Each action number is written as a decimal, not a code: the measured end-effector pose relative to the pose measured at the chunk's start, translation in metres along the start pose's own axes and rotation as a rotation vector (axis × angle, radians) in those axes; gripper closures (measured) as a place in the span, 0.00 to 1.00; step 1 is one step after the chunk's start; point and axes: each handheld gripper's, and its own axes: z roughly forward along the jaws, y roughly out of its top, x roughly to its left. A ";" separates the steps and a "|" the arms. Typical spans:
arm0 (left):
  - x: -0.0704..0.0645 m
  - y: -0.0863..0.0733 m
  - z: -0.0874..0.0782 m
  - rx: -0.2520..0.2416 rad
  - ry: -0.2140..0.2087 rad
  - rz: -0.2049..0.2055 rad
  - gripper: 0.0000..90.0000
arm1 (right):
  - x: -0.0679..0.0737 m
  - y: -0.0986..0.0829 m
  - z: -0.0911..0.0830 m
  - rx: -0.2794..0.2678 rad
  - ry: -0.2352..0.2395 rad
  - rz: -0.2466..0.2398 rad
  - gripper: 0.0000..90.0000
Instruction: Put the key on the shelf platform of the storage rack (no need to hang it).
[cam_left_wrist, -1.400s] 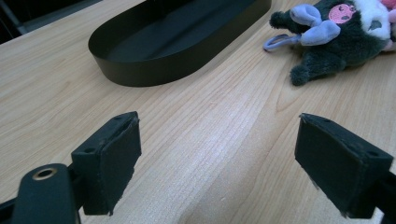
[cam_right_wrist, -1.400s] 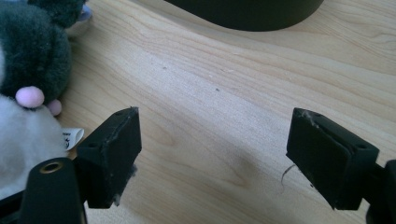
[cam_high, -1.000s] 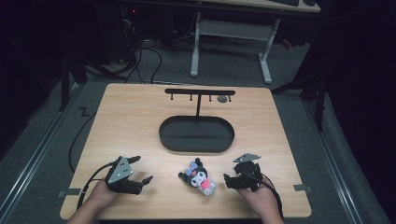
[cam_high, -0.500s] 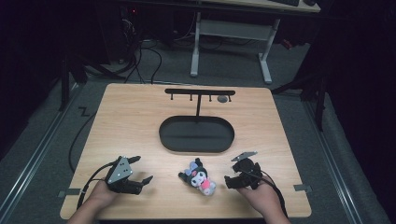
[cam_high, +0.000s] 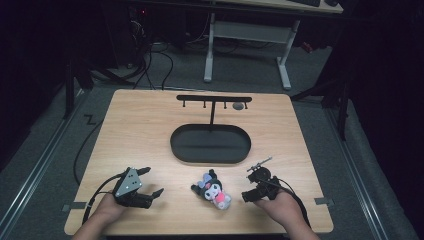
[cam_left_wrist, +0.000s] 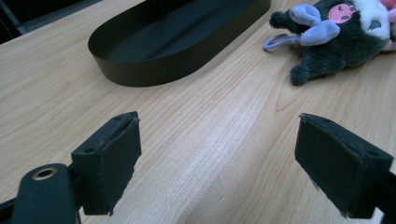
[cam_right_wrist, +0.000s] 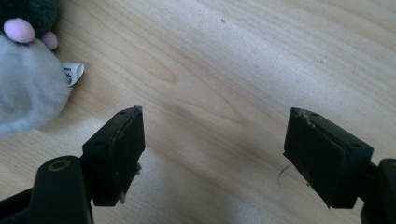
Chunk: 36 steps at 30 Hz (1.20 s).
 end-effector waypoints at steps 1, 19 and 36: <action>0.000 0.000 0.000 0.000 0.000 0.001 0.17 | 0.001 0.001 -0.001 0.017 0.003 0.005 0.23; 0.000 0.000 0.000 0.001 0.000 0.004 0.17 | 0.024 0.005 -0.013 -0.015 0.031 -0.044 0.17; 0.000 0.000 0.000 0.002 -0.001 0.004 0.17 | 0.051 0.012 -0.015 -0.031 0.066 -0.097 0.17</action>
